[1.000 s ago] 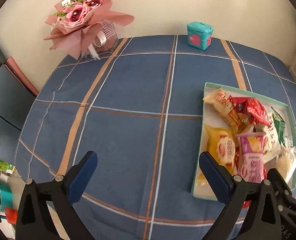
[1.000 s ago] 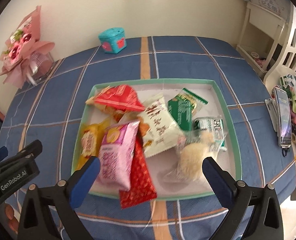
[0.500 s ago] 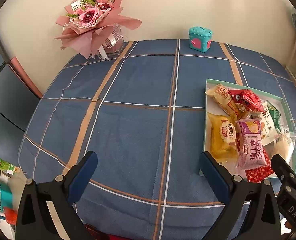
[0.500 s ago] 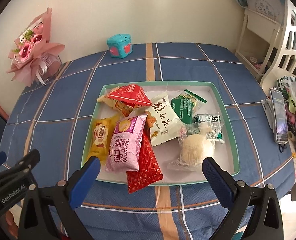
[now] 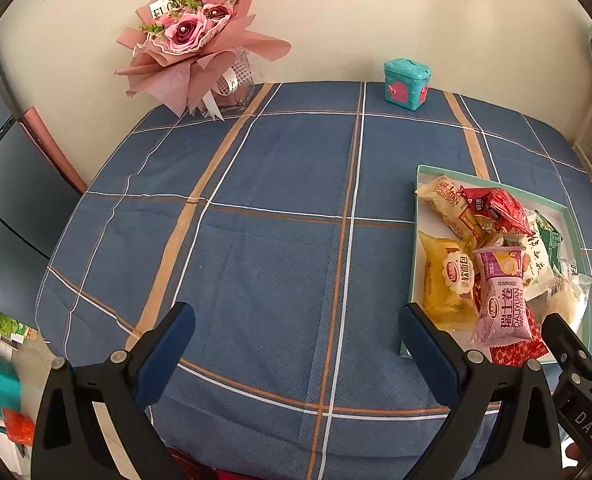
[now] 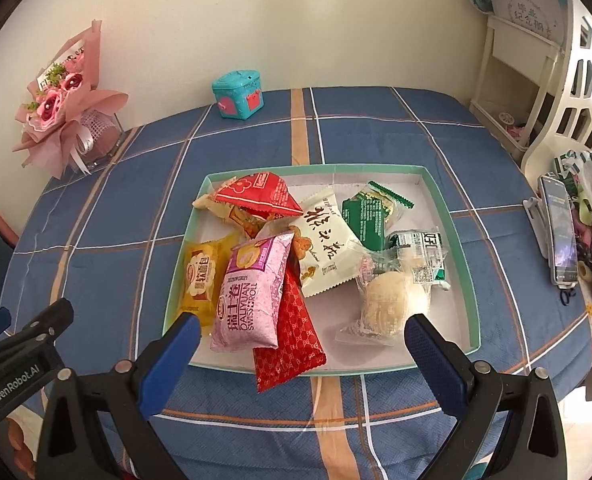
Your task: Organize snacks
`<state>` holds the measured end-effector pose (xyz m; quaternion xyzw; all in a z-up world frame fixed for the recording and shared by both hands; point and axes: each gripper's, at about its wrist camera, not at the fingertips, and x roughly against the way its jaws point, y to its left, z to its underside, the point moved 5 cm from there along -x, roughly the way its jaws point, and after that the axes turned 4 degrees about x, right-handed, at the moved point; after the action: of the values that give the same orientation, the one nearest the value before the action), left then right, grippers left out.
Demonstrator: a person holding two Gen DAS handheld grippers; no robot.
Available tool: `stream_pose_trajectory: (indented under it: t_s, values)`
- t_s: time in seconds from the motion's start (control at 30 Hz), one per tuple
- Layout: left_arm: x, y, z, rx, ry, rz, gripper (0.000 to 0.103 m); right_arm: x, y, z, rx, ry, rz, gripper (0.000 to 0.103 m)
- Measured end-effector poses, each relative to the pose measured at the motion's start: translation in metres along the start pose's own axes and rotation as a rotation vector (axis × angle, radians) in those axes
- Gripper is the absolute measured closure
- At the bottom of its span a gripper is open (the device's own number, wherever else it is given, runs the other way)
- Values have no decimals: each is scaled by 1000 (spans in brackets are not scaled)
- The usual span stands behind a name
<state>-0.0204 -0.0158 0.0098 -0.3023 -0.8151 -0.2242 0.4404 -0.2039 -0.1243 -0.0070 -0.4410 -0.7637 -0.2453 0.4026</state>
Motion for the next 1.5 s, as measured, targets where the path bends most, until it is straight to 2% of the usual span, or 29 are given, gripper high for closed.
stream_pose_trajectory:
  t_s: [1.2, 1.5]
  values:
    - [-3, 0, 1, 8, 10, -23, 2, -3, 0, 0, 14, 4, -2, 0]
    - [-3, -2, 2, 20, 22, 27, 2, -1, 2, 0, 23, 5, 2, 0]
